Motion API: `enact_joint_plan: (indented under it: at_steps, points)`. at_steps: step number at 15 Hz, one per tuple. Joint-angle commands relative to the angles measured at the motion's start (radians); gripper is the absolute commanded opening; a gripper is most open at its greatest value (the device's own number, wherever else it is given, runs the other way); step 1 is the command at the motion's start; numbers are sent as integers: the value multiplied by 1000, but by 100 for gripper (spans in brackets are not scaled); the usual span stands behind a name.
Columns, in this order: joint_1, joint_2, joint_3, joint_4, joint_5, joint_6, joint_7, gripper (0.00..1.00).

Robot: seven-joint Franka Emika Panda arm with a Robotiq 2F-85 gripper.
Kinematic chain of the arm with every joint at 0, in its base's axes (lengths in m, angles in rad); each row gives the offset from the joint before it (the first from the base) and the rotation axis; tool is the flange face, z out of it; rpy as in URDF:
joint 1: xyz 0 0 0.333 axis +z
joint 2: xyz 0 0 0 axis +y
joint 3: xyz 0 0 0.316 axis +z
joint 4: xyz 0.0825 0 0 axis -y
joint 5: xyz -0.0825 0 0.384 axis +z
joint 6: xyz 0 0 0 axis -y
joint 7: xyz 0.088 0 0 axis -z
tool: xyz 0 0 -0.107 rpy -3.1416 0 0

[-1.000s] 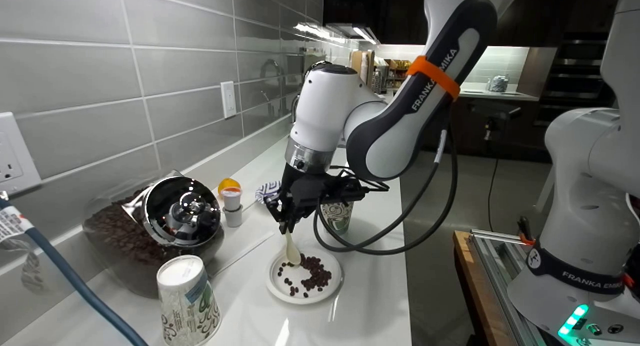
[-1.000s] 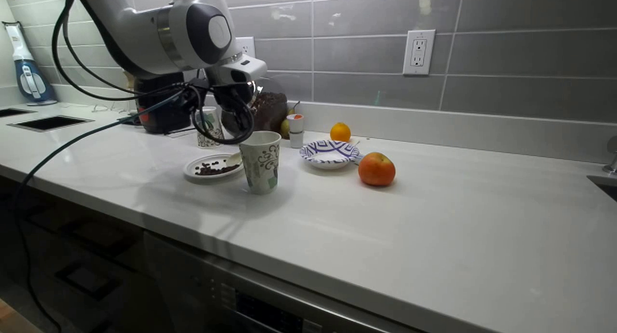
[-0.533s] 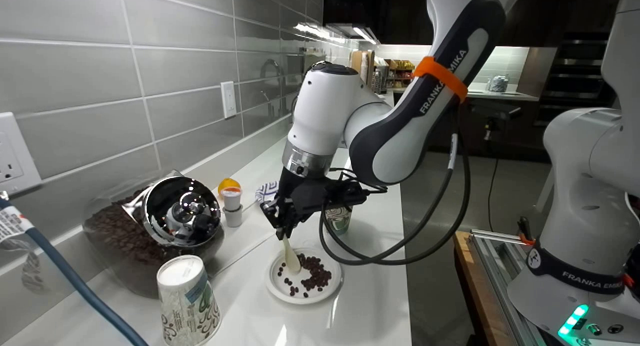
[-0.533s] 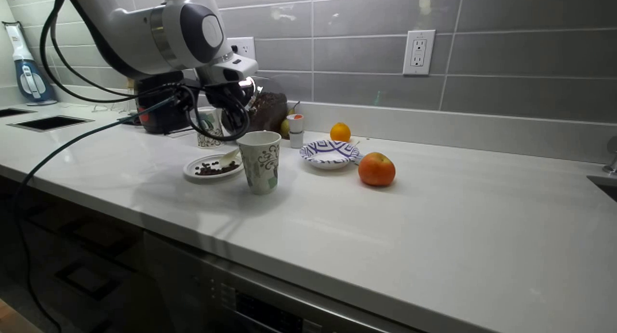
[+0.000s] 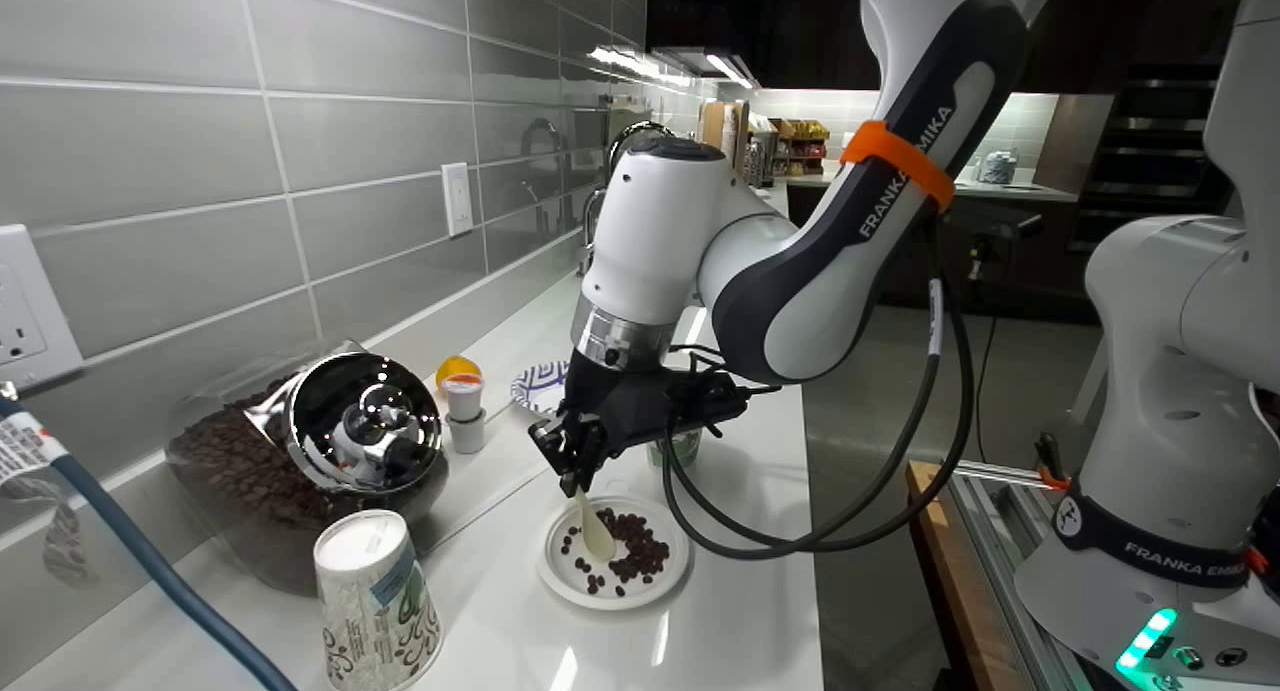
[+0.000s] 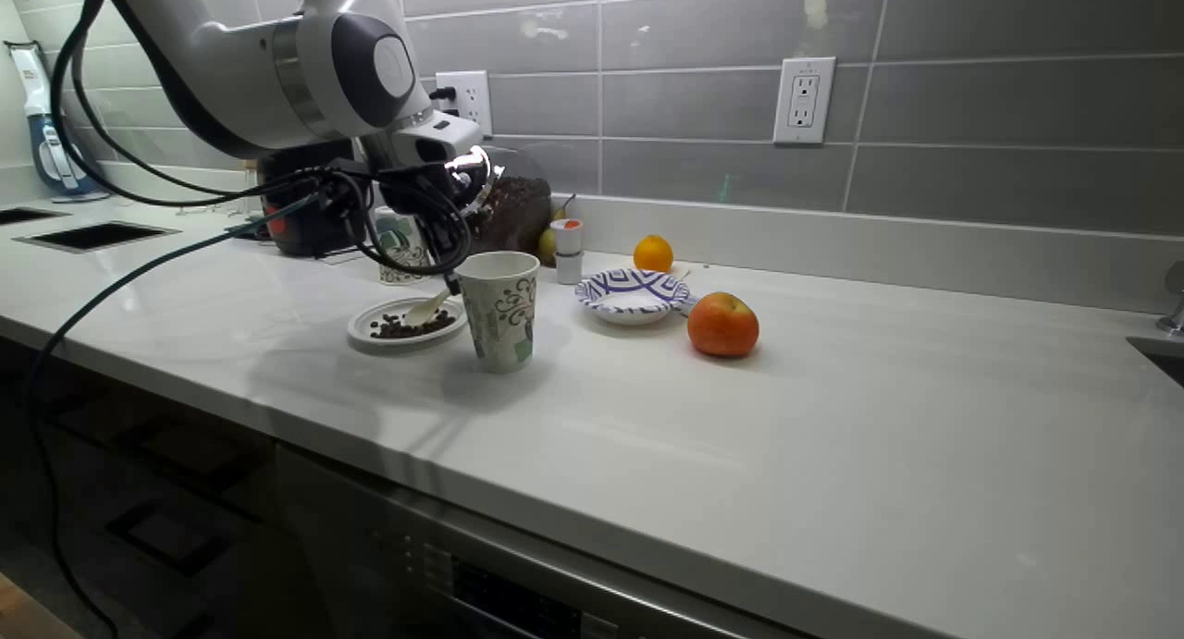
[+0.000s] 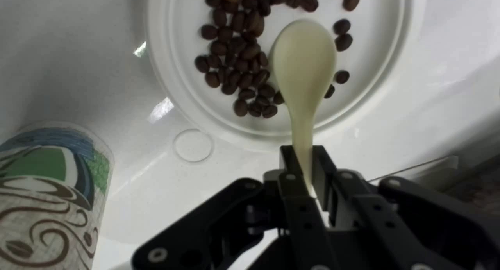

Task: Use the spoon to put the contents on the plate in the cup

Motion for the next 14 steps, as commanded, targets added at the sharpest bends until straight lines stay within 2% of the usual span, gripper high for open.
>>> enact_joint_plan:
  at_steps: [1, 3, 4, 11, 14]
  points:
    - [-4, -4, 5, -4, 14, 0, -16, 13]
    - [-6, -12, 7, -12, 24, 0, -30, 13]
    - [-7, -12, 15, -15, 38, -1, -45, 3]
    - [-10, -13, 16, -20, 40, 2, -64, 3]
    - [-17, -15, 31, -25, 74, 10, -105, 3]
